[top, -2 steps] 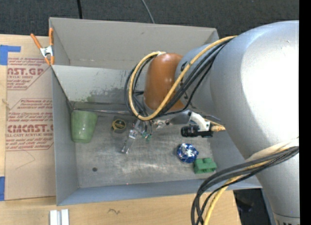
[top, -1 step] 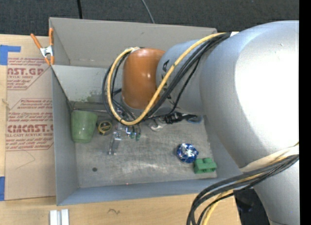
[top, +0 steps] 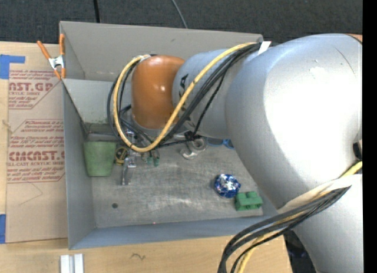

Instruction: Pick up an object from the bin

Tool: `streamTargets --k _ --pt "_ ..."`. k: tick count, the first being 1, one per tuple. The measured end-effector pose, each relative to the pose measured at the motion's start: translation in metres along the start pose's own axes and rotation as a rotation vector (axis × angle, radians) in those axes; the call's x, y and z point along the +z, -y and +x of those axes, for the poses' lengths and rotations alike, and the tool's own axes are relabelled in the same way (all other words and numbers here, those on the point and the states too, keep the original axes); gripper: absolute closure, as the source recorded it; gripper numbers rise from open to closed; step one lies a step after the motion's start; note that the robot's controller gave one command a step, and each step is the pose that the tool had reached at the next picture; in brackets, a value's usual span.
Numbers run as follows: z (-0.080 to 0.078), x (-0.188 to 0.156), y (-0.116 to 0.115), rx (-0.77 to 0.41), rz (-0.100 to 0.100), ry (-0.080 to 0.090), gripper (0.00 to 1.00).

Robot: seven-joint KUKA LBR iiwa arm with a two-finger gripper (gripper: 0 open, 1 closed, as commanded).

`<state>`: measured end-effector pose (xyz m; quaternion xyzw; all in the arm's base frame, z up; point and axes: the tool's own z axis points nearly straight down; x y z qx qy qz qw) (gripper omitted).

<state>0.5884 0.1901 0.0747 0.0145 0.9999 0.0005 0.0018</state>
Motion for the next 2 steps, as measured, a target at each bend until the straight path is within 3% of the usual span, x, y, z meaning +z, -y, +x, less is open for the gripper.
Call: streamTargets --k 1,2 --pt "0.000 -0.001 0.001 0.001 0.001 -0.002 1.00" --pt "0.008 -0.155 0.015 -0.287 -0.001 0.005 1.00"
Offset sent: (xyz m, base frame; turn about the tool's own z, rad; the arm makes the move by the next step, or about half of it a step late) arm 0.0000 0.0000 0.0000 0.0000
